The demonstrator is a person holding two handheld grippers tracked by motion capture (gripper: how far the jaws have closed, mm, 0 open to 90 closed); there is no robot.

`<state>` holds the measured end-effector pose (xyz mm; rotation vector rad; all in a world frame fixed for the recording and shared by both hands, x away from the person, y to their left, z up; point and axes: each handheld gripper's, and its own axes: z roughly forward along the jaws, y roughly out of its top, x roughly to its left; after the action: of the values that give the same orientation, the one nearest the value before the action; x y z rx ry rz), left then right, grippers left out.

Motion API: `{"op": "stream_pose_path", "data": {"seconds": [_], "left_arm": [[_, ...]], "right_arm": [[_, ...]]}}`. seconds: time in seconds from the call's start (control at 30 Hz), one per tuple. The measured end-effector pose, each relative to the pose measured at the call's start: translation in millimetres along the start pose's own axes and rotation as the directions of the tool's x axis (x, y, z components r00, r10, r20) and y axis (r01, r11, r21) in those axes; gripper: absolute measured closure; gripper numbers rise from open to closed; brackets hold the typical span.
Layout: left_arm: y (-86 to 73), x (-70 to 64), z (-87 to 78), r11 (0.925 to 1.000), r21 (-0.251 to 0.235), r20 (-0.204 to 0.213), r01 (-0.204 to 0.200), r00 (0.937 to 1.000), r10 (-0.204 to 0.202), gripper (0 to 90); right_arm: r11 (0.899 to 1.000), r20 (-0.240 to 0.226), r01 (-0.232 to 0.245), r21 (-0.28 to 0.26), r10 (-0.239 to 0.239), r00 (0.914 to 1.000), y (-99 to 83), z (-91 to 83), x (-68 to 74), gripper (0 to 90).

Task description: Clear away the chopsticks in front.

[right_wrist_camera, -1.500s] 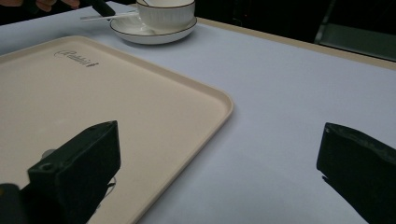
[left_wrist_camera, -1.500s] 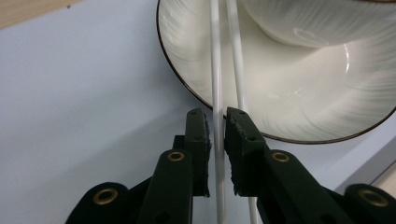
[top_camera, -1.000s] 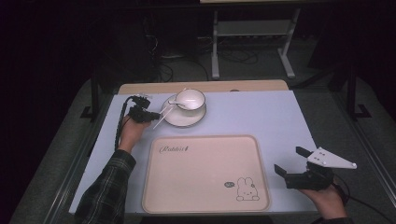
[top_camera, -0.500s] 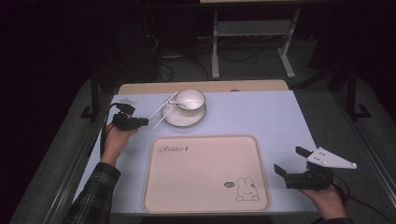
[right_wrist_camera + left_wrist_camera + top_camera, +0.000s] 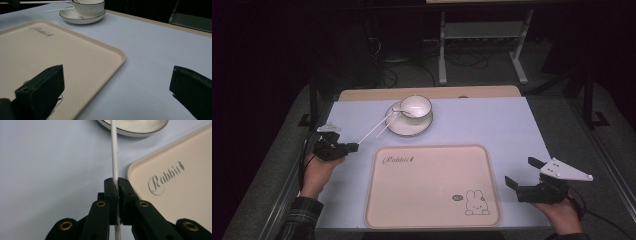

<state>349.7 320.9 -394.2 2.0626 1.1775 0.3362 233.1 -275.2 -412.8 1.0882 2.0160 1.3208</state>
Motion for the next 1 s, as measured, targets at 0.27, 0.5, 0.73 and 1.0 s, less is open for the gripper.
{"op": "stream_pose_path", "data": {"seconds": [0.27, 0.5, 0.73, 1.0], "left_arm": [[-21.9, -23.3, -23.0, 0.9995, -0.027, 0.023, -0.014, 0.9996, 0.014, 85.8], [-27.0, -54.3, -22.0, 0.9982, -0.035, 0.092, -0.048, 0.9944, 0.051, 85.8], [-28.3, -86.2, -8.3, 0.9946, -0.020, 0.164, -0.101, 0.9811, 0.103, 85.8], [-29.6, -108.8, 12.7, 0.9846, 0.039, 0.205, -0.170, 0.9658, 0.159, 85.7]], "right_arm": [[1.000, -0.001, 0.006, 0.004, -0.006, 1.0000, -0.2, 0.9, 0.6, 0.0], [1.000, 0.002, 0.010, 0.005, -0.010, 0.9999, -0.1, 0.9, 0.6, 0.0], [1.000, 0.000, 0.012, 0.007, -0.012, 0.9999, -0.2, 1.2, 1.0, 0.0], [1.000, 0.001, 0.015, 0.010, -0.015, 0.9999, -0.4, 1.8, 0.8, 0.0]]}}
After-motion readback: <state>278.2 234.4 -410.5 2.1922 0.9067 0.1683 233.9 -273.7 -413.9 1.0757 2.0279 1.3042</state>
